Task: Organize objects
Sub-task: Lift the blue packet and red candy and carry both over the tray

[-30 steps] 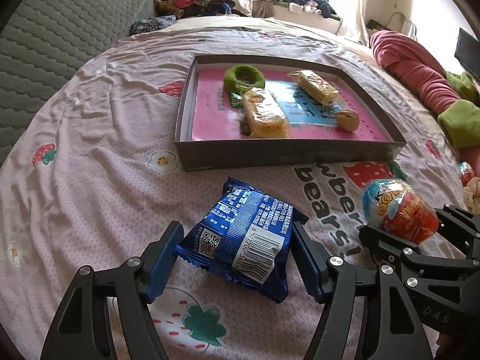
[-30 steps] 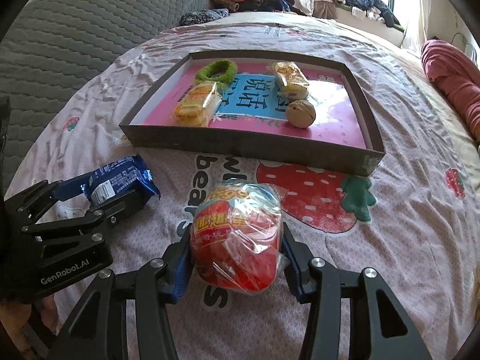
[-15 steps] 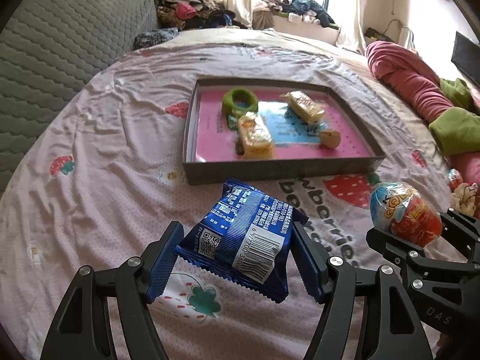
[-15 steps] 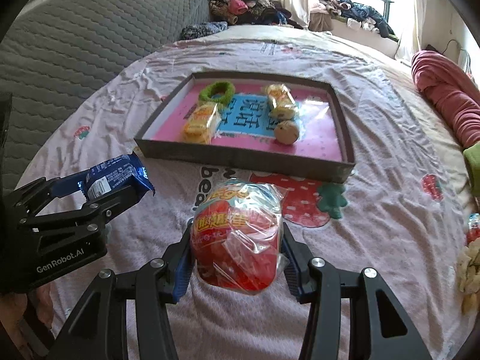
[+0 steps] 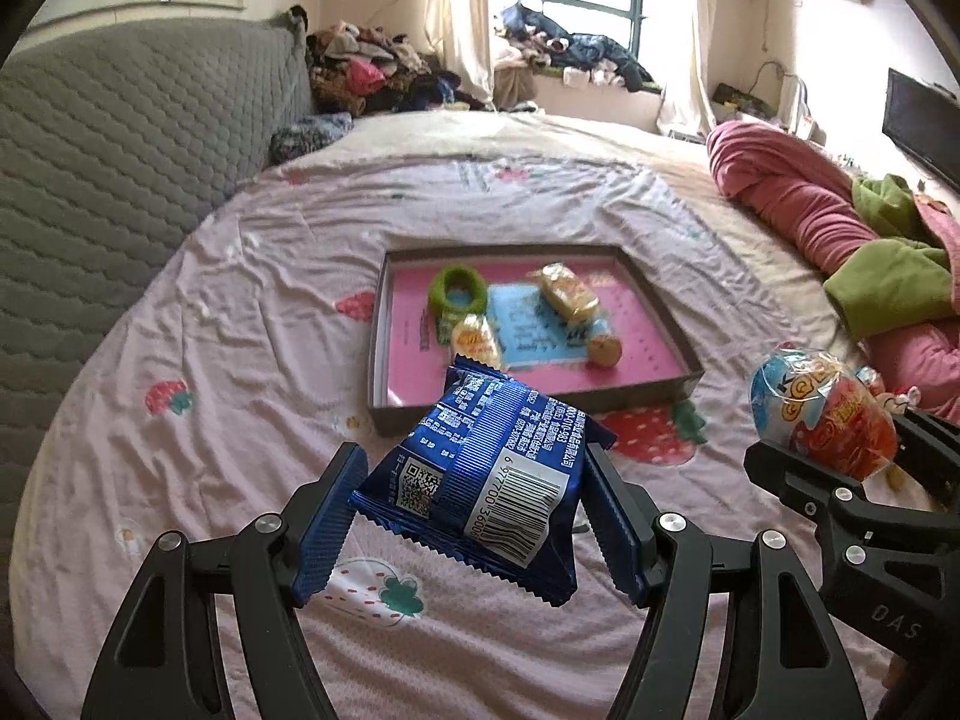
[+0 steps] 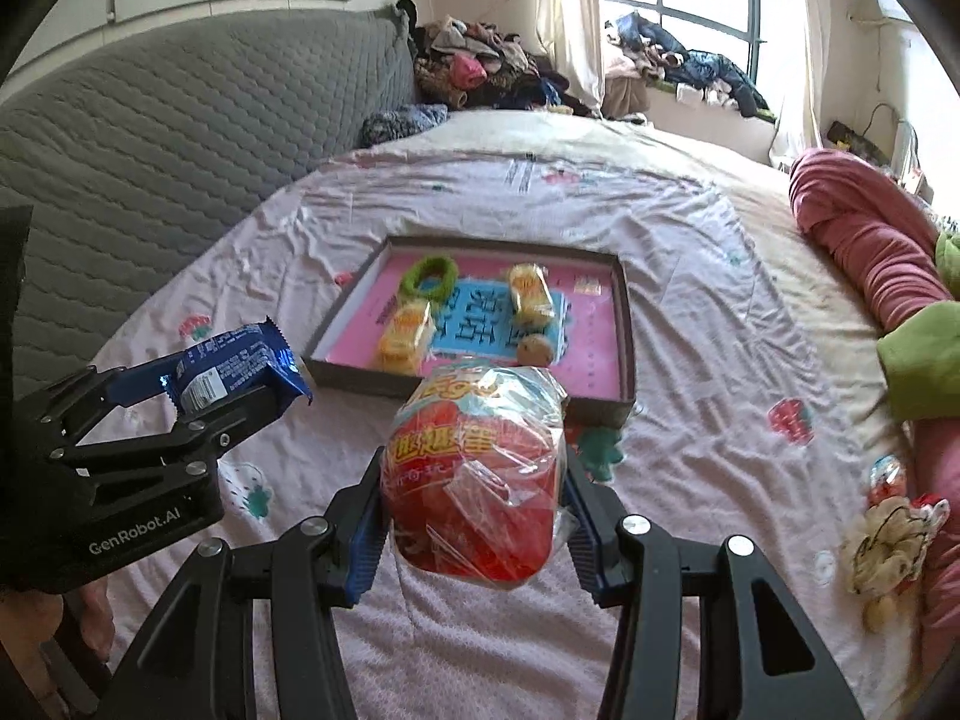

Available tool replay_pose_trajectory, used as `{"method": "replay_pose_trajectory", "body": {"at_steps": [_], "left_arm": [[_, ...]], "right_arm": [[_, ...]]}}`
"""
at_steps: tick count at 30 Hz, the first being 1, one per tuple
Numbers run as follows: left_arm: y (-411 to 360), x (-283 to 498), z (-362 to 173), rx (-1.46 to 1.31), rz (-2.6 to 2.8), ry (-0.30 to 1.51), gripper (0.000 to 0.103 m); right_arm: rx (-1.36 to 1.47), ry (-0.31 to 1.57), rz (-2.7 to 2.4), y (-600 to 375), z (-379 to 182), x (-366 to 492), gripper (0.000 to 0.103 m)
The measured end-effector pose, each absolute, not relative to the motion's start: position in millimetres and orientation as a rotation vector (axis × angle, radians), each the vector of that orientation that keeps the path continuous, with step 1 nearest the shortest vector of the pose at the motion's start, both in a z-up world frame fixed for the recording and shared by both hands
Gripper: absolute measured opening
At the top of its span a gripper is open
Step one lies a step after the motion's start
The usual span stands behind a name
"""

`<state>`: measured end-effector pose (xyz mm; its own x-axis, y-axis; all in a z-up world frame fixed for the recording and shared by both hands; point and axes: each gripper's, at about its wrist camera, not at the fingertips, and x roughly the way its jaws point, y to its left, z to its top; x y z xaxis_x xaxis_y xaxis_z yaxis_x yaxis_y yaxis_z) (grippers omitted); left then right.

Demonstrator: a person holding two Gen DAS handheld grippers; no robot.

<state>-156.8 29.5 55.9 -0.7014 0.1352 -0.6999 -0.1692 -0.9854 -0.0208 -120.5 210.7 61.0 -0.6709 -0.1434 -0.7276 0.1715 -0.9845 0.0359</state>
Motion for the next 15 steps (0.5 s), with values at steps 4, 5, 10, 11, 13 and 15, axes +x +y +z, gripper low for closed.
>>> {"method": "replay_pose_trajectory", "body": {"at_steps": [4, 5, 10, 11, 13, 15], "left_arm": [[35.3, -150.3, 71.9, -1.095, 2.761, 0.067, 0.073], [36.5, -148.8, 75.7, -1.087, 2.765, 0.064, 0.073], [41.0, -146.6, 92.5, -1.047, 2.781, 0.058, 0.073], [42.2, -147.3, 94.7, -1.042, 2.783, 0.058, 0.073], [44.7, -148.0, 99.7, -1.029, 2.786, 0.054, 0.073], [47.7, -150.5, 105.4, -1.013, 2.788, 0.053, 0.073]], "right_arm": [[1.123, 0.055, -2.746, 213.2, 82.3, -113.4, 0.052], [1.115, 0.058, -2.748, 213.8, 85.5, -112.7, 0.052], [1.061, 0.077, -2.771, 218.2, 106.9, -109.4, 0.052], [1.051, 0.081, -2.775, 218.9, 110.4, -109.2, 0.052], [1.028, 0.083, -2.785, 220.8, 118.0, -111.7, 0.052], [1.007, 0.086, -2.79, 222.6, 124.7, -113.3, 0.052]]}}
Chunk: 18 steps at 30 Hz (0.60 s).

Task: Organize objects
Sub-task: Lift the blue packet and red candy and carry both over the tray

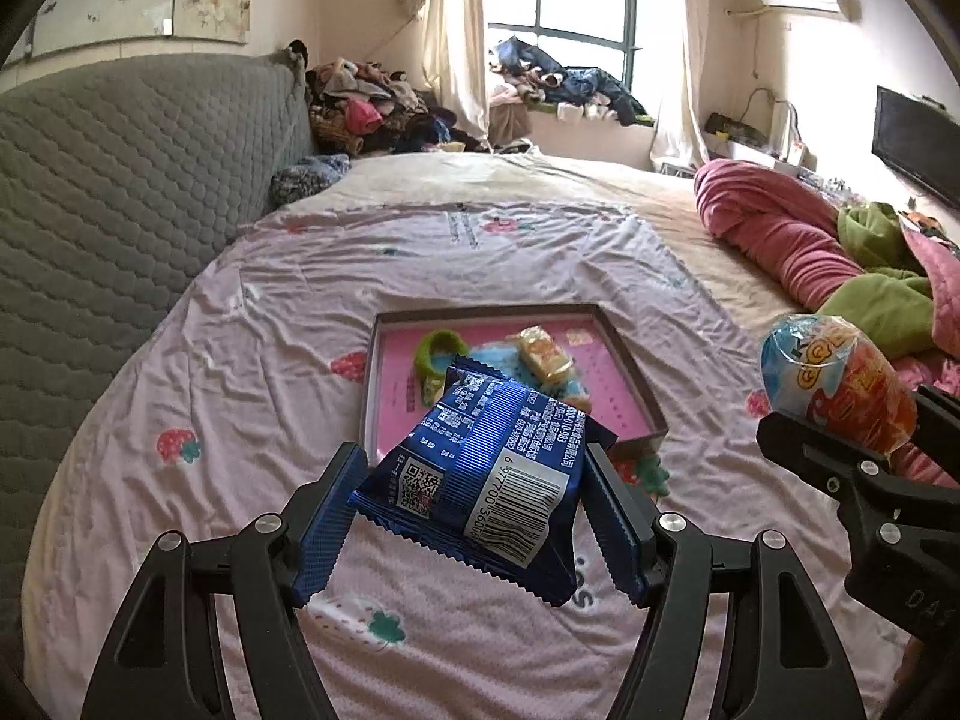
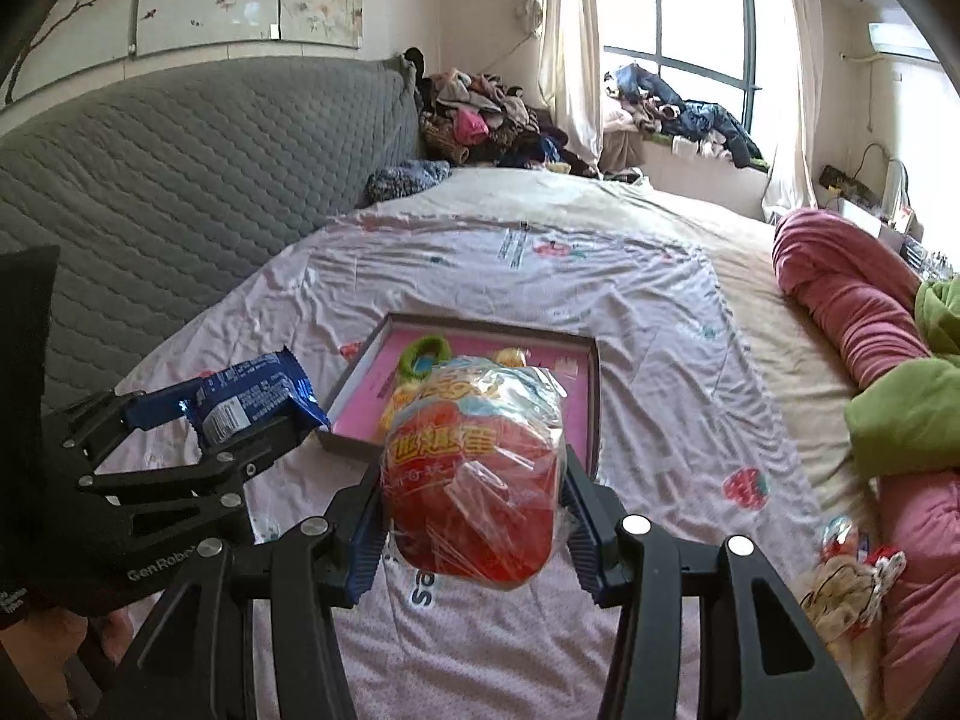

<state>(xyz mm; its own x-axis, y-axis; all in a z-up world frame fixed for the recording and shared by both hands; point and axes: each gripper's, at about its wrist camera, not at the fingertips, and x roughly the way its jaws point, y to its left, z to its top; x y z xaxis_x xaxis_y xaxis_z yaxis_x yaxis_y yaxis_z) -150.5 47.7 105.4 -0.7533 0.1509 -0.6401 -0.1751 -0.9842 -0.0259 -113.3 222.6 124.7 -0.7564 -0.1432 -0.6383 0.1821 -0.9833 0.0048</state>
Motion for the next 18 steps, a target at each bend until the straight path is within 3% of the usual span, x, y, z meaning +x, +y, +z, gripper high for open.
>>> {"method": "replay_pose_trajectory", "body": {"at_steps": [18], "left_arm": [[74.2, -219.4, 129.7, -0.94, 2.804, 0.052, 0.073]], "right_arm": [[0.911, 0.121, -2.816, 241.0, 147.5, -166.6, 0.052]]}}
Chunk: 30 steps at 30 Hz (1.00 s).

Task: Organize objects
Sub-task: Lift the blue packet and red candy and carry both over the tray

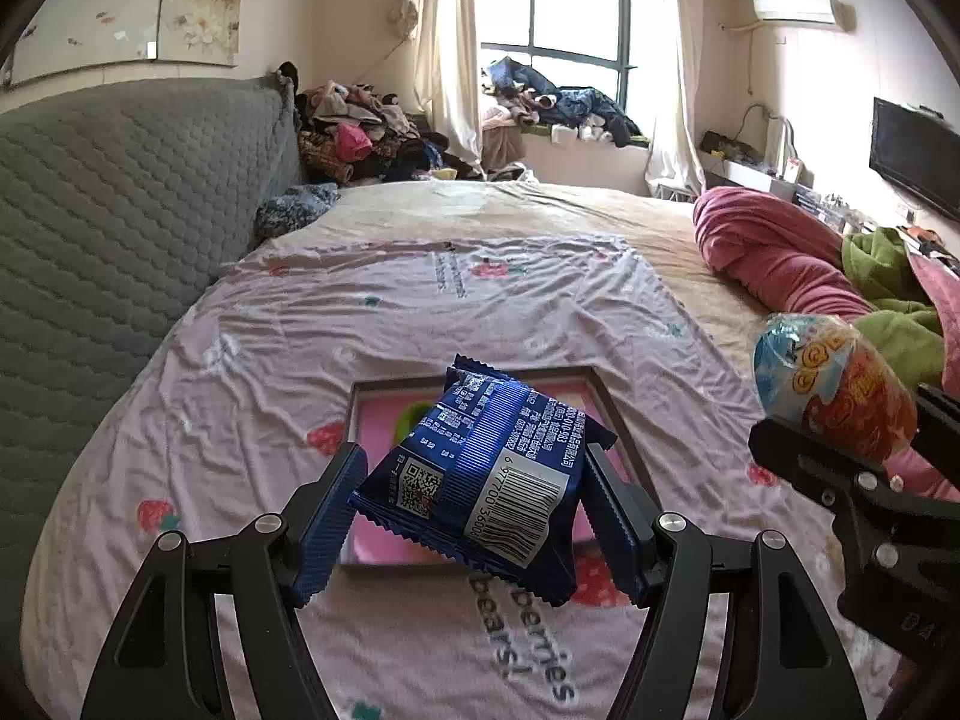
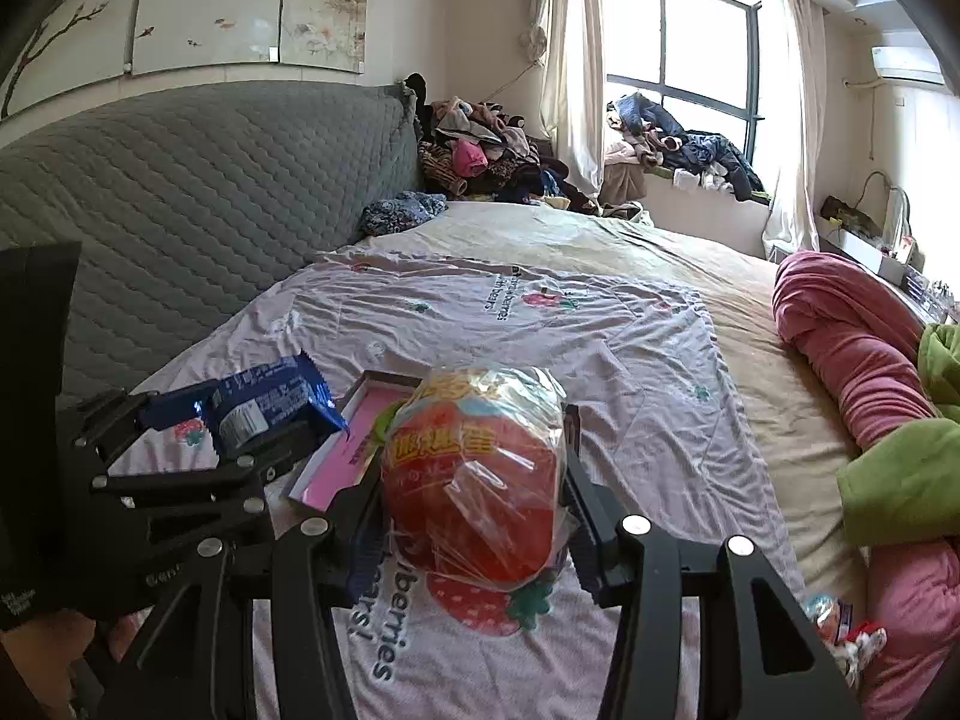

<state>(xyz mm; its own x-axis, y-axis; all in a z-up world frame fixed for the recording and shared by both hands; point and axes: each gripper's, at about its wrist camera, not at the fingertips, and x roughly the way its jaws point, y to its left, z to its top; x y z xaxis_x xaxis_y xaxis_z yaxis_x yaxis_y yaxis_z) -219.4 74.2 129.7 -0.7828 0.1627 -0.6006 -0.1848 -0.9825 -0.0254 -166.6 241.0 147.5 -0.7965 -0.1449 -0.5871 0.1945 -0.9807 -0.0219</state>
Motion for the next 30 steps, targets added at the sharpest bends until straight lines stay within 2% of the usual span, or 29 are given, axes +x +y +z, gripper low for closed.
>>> {"method": "replay_pose_trajectory", "body": {"at_steps": [14, 30], "left_arm": [[101.4, -297.5, 93.0, -0.952, 2.794, 0.032, 0.073], [106.9, -347.0, 30.2, -1.004, 2.815, 0.002, 0.073]], "right_arm": [[0.88, 0.167, -2.815, 252.3, 120.7, -232.2, 0.052], [0.894, 0.092, -2.792, 259.1, 61.2, -272.2, 0.052]]}}
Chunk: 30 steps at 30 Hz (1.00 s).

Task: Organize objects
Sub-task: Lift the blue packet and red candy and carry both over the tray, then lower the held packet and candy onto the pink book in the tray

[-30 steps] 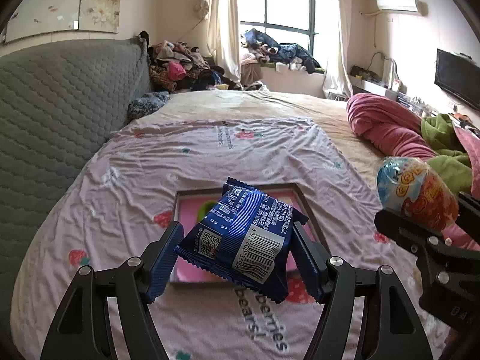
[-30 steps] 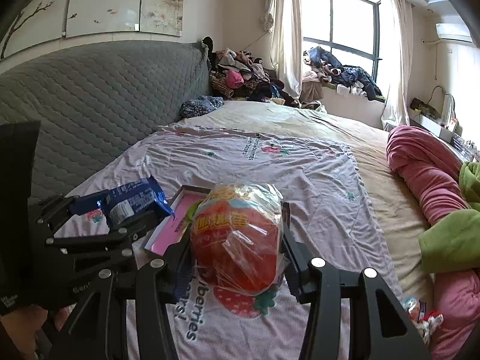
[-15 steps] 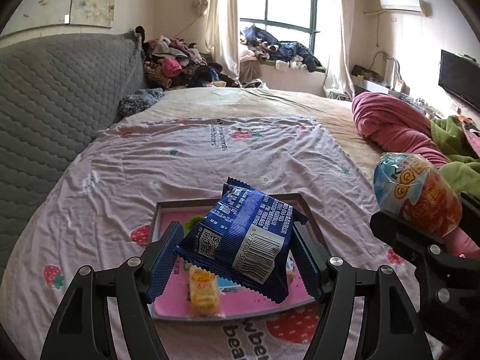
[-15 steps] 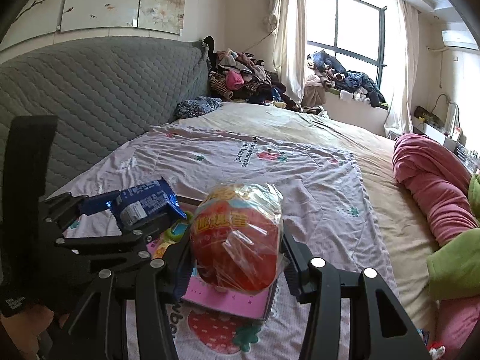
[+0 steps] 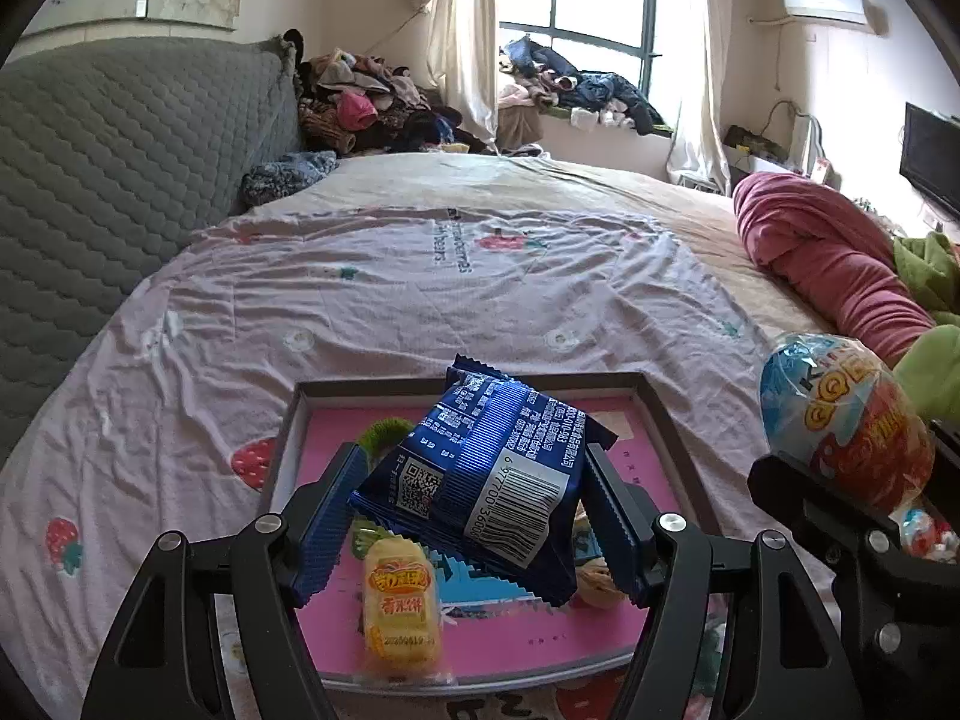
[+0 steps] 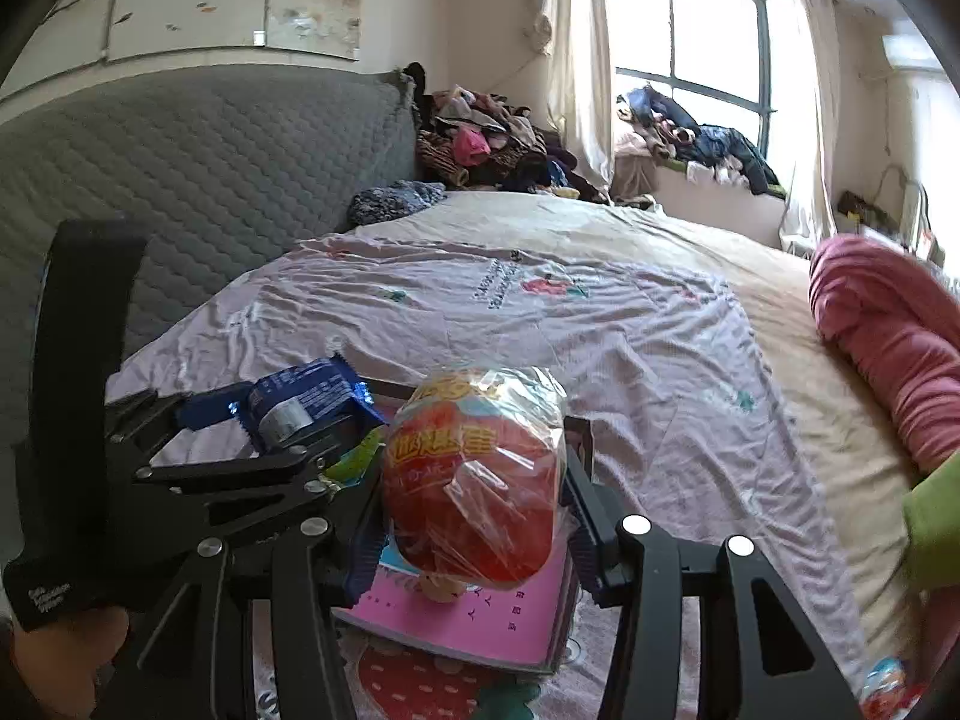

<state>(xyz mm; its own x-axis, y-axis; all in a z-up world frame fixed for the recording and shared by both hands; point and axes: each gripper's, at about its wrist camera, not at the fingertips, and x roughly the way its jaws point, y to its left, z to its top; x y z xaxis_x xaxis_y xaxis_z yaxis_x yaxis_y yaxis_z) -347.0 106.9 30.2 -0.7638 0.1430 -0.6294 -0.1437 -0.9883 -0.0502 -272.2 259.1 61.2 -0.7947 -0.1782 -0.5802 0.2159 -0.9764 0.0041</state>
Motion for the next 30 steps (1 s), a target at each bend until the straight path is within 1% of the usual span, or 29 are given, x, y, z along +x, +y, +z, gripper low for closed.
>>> {"method": "replay_pose_trajectory", "body": {"at_steps": [6, 14, 21, 30], "left_arm": [[112.2, -359.1, 7.6, -1.038, 2.807, 0.018, 0.073], [119.9, -364.5, -11.6, -1.047, 2.822, 0.037, 0.073], [120.5, -367.3, -22.7, -1.077, 2.822, 0.057, 0.073], [122.3, -371.8, -35.3, -1.114, 2.807, 0.078, 0.073]], "right_arm": [[0.915, 0.098, -2.783, 263.1, 37.3, -284.8, 0.052], [0.915, 0.076, -2.786, 270.9, 23.2, -291.0, 0.052], [0.971, 0.082, -2.786, 278.2, 12.0, -298.4, 0.052], [1.128, 0.096, -2.764, 285.8, -16.9, -316.7, 0.052]]}}
